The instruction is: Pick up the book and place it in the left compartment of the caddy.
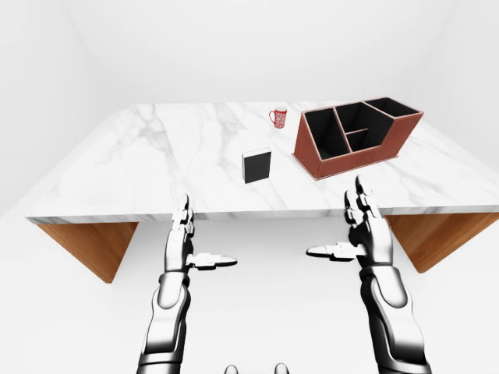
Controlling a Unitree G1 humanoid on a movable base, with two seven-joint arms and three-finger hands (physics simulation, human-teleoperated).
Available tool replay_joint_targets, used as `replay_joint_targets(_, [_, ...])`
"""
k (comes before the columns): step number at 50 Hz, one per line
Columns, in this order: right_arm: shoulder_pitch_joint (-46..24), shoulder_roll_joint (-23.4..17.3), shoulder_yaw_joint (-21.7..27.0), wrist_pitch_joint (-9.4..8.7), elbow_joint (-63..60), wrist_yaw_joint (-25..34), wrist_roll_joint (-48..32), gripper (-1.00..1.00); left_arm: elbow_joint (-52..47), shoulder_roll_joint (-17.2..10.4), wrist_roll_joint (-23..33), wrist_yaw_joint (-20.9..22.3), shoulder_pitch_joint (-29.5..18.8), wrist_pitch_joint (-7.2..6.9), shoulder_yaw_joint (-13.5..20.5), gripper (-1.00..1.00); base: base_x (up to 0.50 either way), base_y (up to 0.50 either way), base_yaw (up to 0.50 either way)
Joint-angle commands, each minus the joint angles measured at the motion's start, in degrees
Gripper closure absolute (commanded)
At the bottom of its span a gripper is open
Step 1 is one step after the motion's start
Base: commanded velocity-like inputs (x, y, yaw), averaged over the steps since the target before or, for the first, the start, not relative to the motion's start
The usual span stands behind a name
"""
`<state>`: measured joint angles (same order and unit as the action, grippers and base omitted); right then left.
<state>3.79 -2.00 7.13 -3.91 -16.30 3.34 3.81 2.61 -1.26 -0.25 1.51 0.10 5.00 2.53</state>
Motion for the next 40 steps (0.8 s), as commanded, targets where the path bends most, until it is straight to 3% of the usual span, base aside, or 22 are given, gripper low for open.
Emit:
replay_joint_targets(1, [2.64, -0.7, 6.43, -1.09, -12.47, 3.08, 4.0, -1.0, -1.26, 0.09, 0.6, 0.41, 0.83, 0.0, -0.4, -1.0, 0.0, 0.0, 0.0])
replay_joint_targets(7, [2.96, -0.55, 10.14, -1.09, -17.08, 4.02, 5.46, -1.0, -1.97, 0.18, 0.9, 0.53, 1.11, 0.0, -0.53, -1.0, 0.0, 0.0, 0.0])
replay_joint_targets(15, [2.61, -2.51, 20.33, -1.09, -23.26, 5.45, 12.1, -1.0, -3.61, 0.21, 1.39, -0.06, 1.71, 0.0, -0.3, -1.0, 0.0, 0.0, 0.0])
replay_joint_targets(16, [2.27, -3.02, 23.33, -1.09, -24.57, 5.56, 14.88, -1.0, -3.45, 0.22, 1.04, 0.22, 1.64, 0.0, -0.3, -1.0, 0.0, 0.0, 0.0])
replay_joint_targets(24, [1.83, -5.06, 32.15, -1.09, -26.15, 5.78, 19.26, -1.0, -3.42, 0.19, 1.04, 0.32, 1.67, 0.0, -0.34, -1.0, 0.0, 0.0, 0.0])
replay_joint_targets(26, [1.74, -6.72, 36.66, -1.09, -26.91, 5.67, 23.7, -1.0, -3.39, 0.18, 1.2, 0.37, 1.7, 0.0, -0.43, -1.0, 0.0, 0.0, 0.0])
replay_joint_targets(29, [1.68, -8.24, 39.6, -1.09, -27.01, 5.38, 25.55, -1.0, -1.18, 0.0, 1.13, 0.46, 0.9, 0.0, -0.11, -1.0, 0.0, 0.0, 0.0])
replay_joint_targets(30, [1.35, -9.79, 43.3, -1.09, -27.75, 4.53, 29.74, -1.0, -1.7, 0.05, 1.23, 0.45, 1.1, 0.0, -0.23, -1.0, 0.0, 0.0, 0.0])
replay_joint_targets(33, [1.43, -10.43, 44.24, -1.09, -27.39, 4.27, 30.7, -1.0, -2.06, 0.08, 1.27, 0.44, 1.31, 0.0, -0.26, -1.0, 0.0, 0.0, 0.0])
replay_joint_targets(34, [1.41, -12.65, 48.33, -1.09, -26.89, 3.8, 33.43, -1.0, -1.46, 0.01, 1.79, -0.12, 1.23, 0.0, -0.04, -1.0, 0.0, 0.0, 0.0])
replay_joint_targets(37, [1.45, -14.26, 51.05, -1.09, -25.98, 2.89, 35.92, -1.0, -2.41, 0.01, 1.29, 0.05, 1.48, 0.0, 0.12, -1.0, 0.0, 0.0, 0.0])
replay_joint_targets(40, [2.34, -17.28, 57.14, -1.09, -22.33, 2.43, 42.92, -1.0, -3.61, 0.14, 1.17, -0.09, 1.75, 0.0, 0.03, -1.0, 0.0, 0.0, 0.0])
